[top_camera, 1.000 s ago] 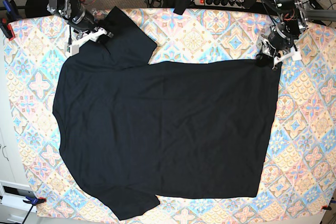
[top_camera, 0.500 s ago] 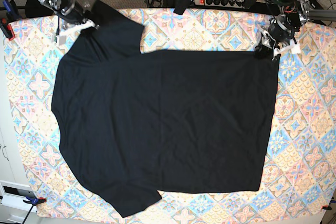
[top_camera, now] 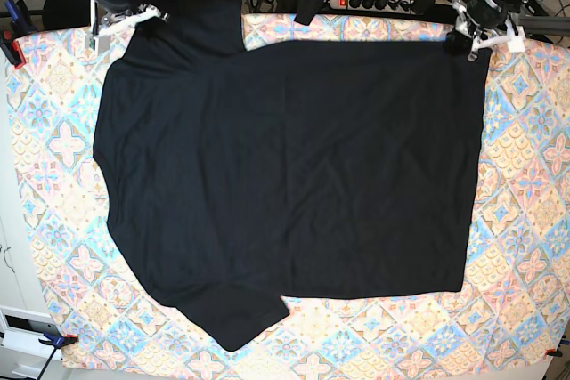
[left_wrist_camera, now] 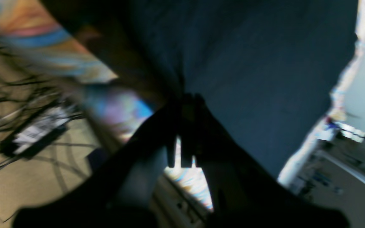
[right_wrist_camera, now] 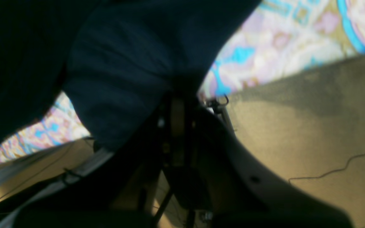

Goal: Fold the T-shirt properly
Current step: 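Pull both held shirt edges back toward the robot to straighten it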

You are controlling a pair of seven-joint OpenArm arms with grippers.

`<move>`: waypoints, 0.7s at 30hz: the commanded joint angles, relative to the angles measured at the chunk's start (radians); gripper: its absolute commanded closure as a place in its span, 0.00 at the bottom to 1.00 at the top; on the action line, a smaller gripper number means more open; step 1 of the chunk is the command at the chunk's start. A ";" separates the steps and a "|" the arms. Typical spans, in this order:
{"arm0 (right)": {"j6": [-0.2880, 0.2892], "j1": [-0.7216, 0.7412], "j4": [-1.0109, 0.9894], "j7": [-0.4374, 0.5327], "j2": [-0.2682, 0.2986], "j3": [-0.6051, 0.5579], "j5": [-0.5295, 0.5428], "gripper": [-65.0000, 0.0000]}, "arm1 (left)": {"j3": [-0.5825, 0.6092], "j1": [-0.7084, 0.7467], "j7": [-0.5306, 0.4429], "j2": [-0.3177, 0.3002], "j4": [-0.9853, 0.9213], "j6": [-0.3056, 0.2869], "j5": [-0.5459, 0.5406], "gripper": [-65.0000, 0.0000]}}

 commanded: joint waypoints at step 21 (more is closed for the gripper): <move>0.074 0.169 0.051 0.006 0.008 0.067 0.137 1.00 | -0.007 -0.145 -0.005 -0.008 0.121 -0.010 -0.009 1.00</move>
